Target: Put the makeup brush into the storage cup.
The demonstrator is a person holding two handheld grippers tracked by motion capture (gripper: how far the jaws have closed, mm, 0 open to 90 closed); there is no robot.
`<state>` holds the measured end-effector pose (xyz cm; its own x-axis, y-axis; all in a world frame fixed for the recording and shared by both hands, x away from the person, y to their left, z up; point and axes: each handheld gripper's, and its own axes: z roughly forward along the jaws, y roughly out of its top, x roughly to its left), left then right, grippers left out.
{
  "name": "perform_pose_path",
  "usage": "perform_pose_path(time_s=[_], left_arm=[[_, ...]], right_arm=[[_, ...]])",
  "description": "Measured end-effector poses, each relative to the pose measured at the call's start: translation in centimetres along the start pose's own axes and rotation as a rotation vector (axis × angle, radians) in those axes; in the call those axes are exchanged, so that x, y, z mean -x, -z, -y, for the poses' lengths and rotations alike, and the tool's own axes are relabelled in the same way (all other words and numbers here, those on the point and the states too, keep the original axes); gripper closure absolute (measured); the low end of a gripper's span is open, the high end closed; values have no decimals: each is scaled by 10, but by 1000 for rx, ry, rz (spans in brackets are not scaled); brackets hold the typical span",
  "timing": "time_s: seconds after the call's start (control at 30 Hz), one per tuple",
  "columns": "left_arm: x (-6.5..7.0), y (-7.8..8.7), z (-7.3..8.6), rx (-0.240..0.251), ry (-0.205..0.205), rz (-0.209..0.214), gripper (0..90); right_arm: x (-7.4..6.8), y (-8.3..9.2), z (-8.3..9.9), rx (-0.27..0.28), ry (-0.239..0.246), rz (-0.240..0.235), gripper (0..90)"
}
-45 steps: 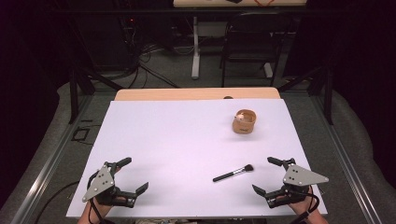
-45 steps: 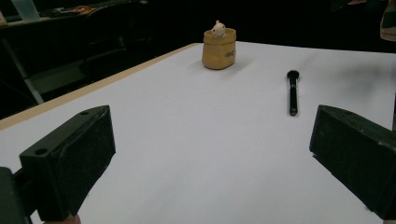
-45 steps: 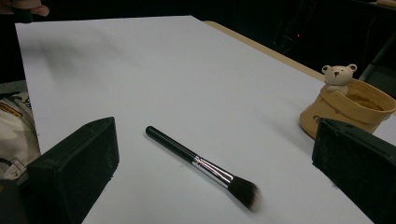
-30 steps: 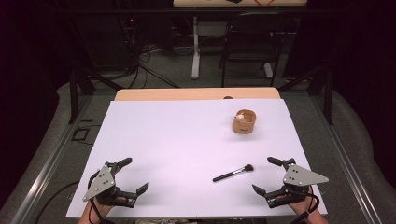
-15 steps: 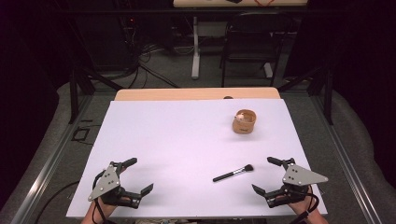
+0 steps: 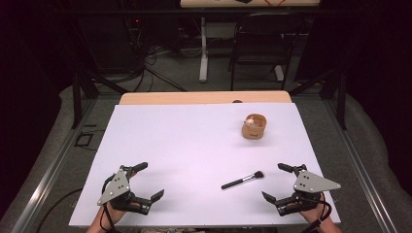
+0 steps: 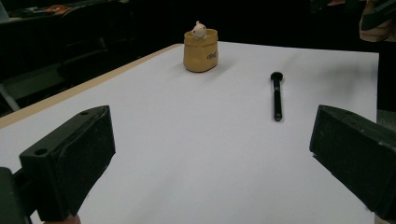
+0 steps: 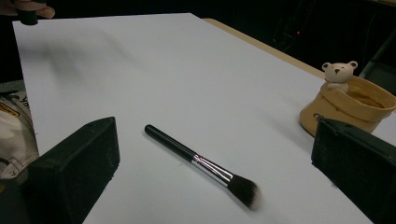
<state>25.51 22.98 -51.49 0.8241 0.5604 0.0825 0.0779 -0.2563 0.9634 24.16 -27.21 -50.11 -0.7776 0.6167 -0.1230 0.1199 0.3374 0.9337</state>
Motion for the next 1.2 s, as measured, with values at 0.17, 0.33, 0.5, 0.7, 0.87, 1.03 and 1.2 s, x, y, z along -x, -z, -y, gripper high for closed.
perform_pose_path(time_s=[0.17,0.33,0.5,0.7,0.87,1.03,1.2], left_arm=[[-1,-5,-1,11,2,8,0],[-1,-9,-2,13,-2,17,0],[-1,-13,-4,17,-1,29,0],[-2,-19,-6,15,-5,43,0],[-2,-24,-7,22,-6,48,0],[-2,-31,-9,25,-10,61,0],[0,-39,-11,21,-22,82,0]], right_arm=[[0,0,0,-2,-1,0,5],[0,0,0,-5,-3,0,6],[0,0,0,-8,-5,0,6],[0,-1,0,-13,-5,0,7],[0,-1,1,-13,-5,-1,7],[0,-1,1,-15,-5,1,7],[0,-1,1,-17,-5,2,8]])
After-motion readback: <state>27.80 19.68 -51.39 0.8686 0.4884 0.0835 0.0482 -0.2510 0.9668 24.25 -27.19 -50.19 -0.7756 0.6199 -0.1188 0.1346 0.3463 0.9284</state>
